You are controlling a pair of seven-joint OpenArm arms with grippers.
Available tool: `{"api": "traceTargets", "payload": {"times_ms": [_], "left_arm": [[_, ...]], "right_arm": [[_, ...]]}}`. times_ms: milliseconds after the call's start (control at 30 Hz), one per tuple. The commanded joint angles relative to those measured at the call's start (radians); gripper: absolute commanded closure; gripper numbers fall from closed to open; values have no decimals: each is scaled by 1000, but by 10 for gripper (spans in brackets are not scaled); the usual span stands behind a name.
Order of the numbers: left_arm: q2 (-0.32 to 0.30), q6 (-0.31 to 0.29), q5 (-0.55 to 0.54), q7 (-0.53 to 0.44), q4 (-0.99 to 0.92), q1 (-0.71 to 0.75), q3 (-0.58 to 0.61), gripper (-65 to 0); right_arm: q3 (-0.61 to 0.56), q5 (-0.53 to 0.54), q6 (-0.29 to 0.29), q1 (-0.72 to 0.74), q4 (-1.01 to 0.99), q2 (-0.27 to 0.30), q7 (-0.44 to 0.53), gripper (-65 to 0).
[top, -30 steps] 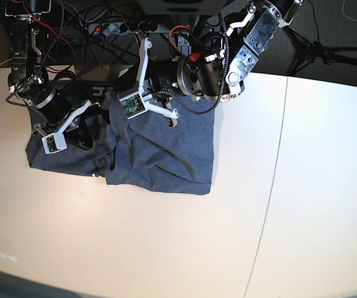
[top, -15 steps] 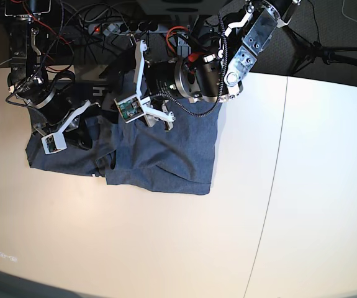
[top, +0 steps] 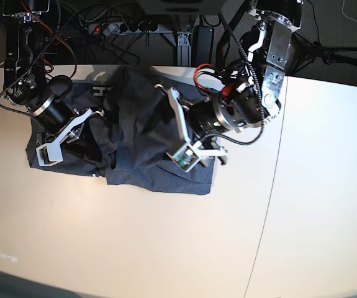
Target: Fold the T-shirt properly
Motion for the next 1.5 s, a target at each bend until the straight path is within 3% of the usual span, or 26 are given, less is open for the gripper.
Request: {"api": "traceTargets", "payload": {"times_ms": [0, 133, 267, 467, 667, 967, 1233, 1467], "left_arm": [[-5, -19, -15, -30, 18, -11, -19, -391], [-51, -19, -27, -37, 12, -11, -74, -125], [-86, -20, -27, -40, 11, -10, -77, -2], [-86, -20, -10, -40, 11, -11, -77, 0], [-87, -20, -9, -40, 11, -11, -77, 0], [-86, -20, -10, -40, 11, -10, -77, 0], [-86, -19, -12, -40, -2, -10, -77, -4], [-85, -19, -41, -71, -106, -19, -77, -152]], "right_arm": [[2, 29, 26, 10, 29, 11, 12, 0], [-61, 32, 26, 10, 42, 5, -11, 0], [-195, -59, 26, 10, 42, 5, -14, 0], [-251, -175, 25, 10, 42, 5, -14, 0], [-251, -177, 26, -21, 42, 23, -71, 0], [-221, -177, 25, -28, 42, 132, -63, 0], [-198, -199, 25, -26, 23, 141, -71, 0], [-198, -154, 24, 2, -57, 140, -70, 0]]}}
